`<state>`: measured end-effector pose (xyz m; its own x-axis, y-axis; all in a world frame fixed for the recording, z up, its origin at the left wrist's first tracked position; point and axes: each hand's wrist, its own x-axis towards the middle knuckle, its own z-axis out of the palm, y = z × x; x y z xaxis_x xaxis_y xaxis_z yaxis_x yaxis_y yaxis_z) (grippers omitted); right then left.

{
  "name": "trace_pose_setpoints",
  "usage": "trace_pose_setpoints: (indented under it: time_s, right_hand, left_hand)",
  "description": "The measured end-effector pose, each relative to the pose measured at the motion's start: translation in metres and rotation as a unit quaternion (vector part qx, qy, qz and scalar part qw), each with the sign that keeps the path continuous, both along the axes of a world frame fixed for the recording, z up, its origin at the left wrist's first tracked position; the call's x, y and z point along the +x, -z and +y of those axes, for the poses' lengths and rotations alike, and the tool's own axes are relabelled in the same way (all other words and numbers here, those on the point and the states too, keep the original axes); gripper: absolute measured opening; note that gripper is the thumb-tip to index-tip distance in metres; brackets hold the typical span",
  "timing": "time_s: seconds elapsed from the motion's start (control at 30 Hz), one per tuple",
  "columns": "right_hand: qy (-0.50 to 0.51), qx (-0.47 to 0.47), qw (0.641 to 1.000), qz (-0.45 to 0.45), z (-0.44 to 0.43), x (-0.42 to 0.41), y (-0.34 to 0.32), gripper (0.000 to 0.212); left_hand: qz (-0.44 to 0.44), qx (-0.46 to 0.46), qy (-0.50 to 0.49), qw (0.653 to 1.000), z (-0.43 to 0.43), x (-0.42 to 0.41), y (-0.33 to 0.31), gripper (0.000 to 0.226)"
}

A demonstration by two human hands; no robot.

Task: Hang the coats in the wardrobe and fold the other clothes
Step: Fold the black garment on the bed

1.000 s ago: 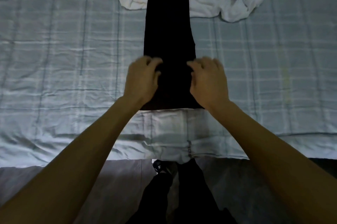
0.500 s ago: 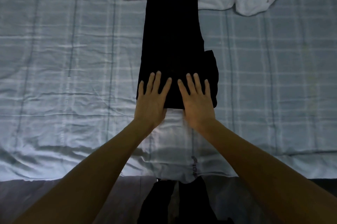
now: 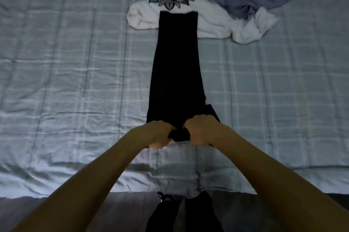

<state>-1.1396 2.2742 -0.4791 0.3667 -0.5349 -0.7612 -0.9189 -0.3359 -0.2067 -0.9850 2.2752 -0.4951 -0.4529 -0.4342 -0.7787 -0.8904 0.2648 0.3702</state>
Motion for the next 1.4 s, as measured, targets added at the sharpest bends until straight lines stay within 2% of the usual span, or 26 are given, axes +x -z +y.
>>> trace_pose_setpoints:
  time_s: [0.07,0.1,0.13,0.17,0.2,0.23,0.27,0.3,0.33,0.4,0.47,0.53,0.63,0.73,0.83,0.97,1.07,1.13,1.17,1.2,1.23,1.27,1.33,1.37,1.4]
  right_hand:
    - [0.018,0.085,0.996,-0.002,-0.005,-0.002,-0.02,0.012]
    - [0.037,0.068,0.997,-0.002,-0.011,-0.002,-0.027,0.01]
    - [0.061,0.007,0.998,-0.003,-0.018,-0.002,-0.032,0.011]
    - [0.084,-0.099,0.991,-0.008,-0.025,-0.003,-0.033,0.014]
    - [0.108,-0.23,0.967,-0.025,-0.033,-0.005,-0.032,0.022]
    - [0.135,-0.342,0.928,-0.05,-0.041,-0.008,-0.029,0.032]
    - [0.161,-0.412,0.893,-0.081,-0.048,-0.01,-0.023,0.041]
    - [0.185,-0.447,0.867,-0.118,-0.054,-0.013,-0.016,0.048]
    - [0.197,-0.447,0.861,-0.142,-0.058,-0.015,-0.008,0.052]
    - [0.178,-0.385,0.893,-0.149,-0.056,-0.016,0.012,0.055]
    - [0.14,-0.28,0.943,-0.11,-0.044,-0.015,0.034,0.06]
    - [0.095,-0.215,0.971,-0.053,-0.031,-0.013,0.058,0.075]
    - [0.082,-0.255,0.963,-0.02,-0.021,-0.012,0.087,0.091]
    - [0.117,-0.313,0.942,-0.032,-0.03,-0.009,0.097,0.088]
    - [0.138,-0.301,0.942,-0.05,-0.042,-0.007,0.088,0.066]
    - [0.111,-0.243,0.963,-0.027,-0.047,-0.005,0.054,0.046]
    - [0.093,-0.114,0.988,-0.04,-0.038,-0.006,0.014,0.028]
    - [0.087,-0.055,0.993,-0.05,-0.038,-0.009,-0.009,0.017]
    - [0.084,-0.064,0.993,-0.045,-0.045,-0.011,-0.018,0.014]
    - [0.088,-0.105,0.99,-0.038,-0.053,-0.012,-0.025,0.014]
    - [0.1,-0.184,0.977,-0.044,-0.063,-0.015,-0.028,0.016]
    - [0.127,-0.286,0.948,-0.061,-0.073,-0.018,-0.029,0.021]
    - [0.198,-0.435,0.872,-0.106,-0.093,-0.025,-0.026,0.039]
    - [0.225,-0.462,0.849,-0.123,-0.098,-0.028,-0.022,0.049]
    - [0.234,-0.453,0.851,-0.124,-0.1,-0.031,-0.017,0.057]
  left_hand:
    - [-0.02,0.067,0.031,0.997,-0.017,0.004,-0.029,0.031]
    - [-0.018,0.051,0.026,0.998,-0.028,0.007,-0.038,0.032]
    - [0.002,0.0,0.005,1.0,-0.038,0.008,-0.043,0.033]
    - [0.037,-0.093,-0.027,0.995,-0.048,0.01,-0.043,0.032]
    - [0.089,-0.224,-0.068,0.968,-0.058,0.012,-0.038,0.033]
    - [0.138,-0.339,-0.103,0.925,-0.064,0.013,-0.03,0.037]
    - [0.162,-0.413,-0.127,0.887,-0.067,0.014,-0.022,0.043]
    - [0.174,-0.448,-0.148,0.865,-0.067,0.014,-0.012,0.048]
    - [0.171,-0.449,-0.153,0.863,-0.063,0.013,-0.001,0.05]
    - [0.147,-0.423,-0.116,0.887,-0.048,0.012,0.027,0.053]
    - [0.107,-0.371,-0.077,0.919,-0.029,0.013,0.056,0.062]
    - [0.072,-0.352,-0.059,0.931,-0.019,0.014,0.079,0.073]
    - [0.042,-0.371,-0.067,0.925,-0.025,0.006,0.095,0.085]
    - [0.015,-0.371,-0.085,0.925,-0.036,-0.005,0.1,0.091]
    - [0.017,-0.357,-0.095,0.929,-0.047,-0.009,0.09,0.076]
    - [0.088,-0.29,-0.11,0.947,-0.055,-0.001,0.058,0.053]
    - [0.059,-0.102,-0.075,0.99,-0.054,0.004,0.017,0.024]
    - [0.053,-0.007,-0.052,0.997,-0.06,0.006,-0.008,0.005]
    - [0.059,-0.007,-0.055,0.997,-0.068,0.007,-0.019,0.002]
    - [0.075,-0.047,-0.073,0.993,-0.076,0.007,-0.026,0.005]
    - [0.11,-0.133,-0.106,0.979,-0.086,0.008,-0.028,0.013]
    - [0.164,-0.25,-0.154,0.942,-0.096,0.007,-0.028,0.02]
    - [0.238,-0.447,-0.246,0.826,-0.112,0.005,-0.028,0.029]
    - [0.251,-0.488,-0.279,0.788,-0.116,0.005,-0.026,0.031]
    - [0.257,-0.495,-0.29,0.778,-0.118,0.004,-0.021,0.032]
